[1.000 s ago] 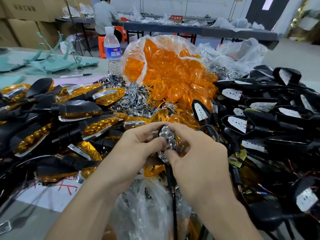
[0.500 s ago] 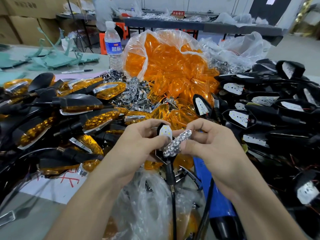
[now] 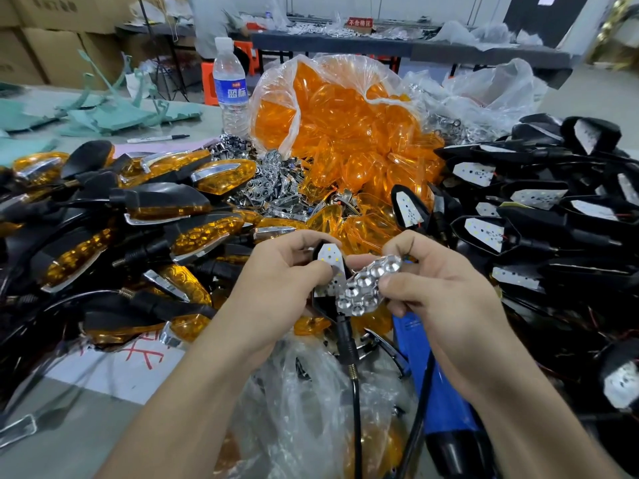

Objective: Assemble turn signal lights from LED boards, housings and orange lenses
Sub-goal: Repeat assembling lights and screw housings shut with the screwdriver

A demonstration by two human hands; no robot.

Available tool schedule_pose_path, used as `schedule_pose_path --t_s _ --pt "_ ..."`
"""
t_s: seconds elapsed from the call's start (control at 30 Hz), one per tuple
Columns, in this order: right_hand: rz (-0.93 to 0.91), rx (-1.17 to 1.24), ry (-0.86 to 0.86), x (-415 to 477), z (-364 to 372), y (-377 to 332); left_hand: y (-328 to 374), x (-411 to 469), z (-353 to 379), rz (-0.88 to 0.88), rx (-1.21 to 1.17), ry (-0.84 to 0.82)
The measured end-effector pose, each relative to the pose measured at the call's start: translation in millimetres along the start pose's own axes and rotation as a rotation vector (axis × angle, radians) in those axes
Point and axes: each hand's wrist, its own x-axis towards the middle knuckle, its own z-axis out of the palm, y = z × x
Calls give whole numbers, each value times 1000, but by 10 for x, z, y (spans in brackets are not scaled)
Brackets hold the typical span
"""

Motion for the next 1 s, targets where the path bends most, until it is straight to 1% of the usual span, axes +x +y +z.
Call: schedule_pose_path --t_s 0.13,0.2,0.33,0.5,0.57,0.63,0.77,0.87,1.0 --pt "-68 -129 -65 -10 17 77 -2 -8 -7 32 66 26" --pt "-79 -147 -83 -21 39 84 -11 -5 -15 61 88 41" --pt "-124 -87 -72 -13 59 86 7 -8 -37 93 67 49" --pt "-69 48 101 6 -8 131 14 -3 -29 73 63 72" --pt "-83 82 91 4 -41 119 14 -7 -19 55 44 84" --pt "-139 84 53 -7 -28 96 19 -10 -6 35 39 101" --pt "-267 -17 2 -8 51 98 42 -20 -2 15 10 125" --pt "-324 -98 -23 -22 127 117 67 -33 -6 3 -31 116" --pt "-382 -164 11 -36 182 142 71 -22 10 17 -31 119"
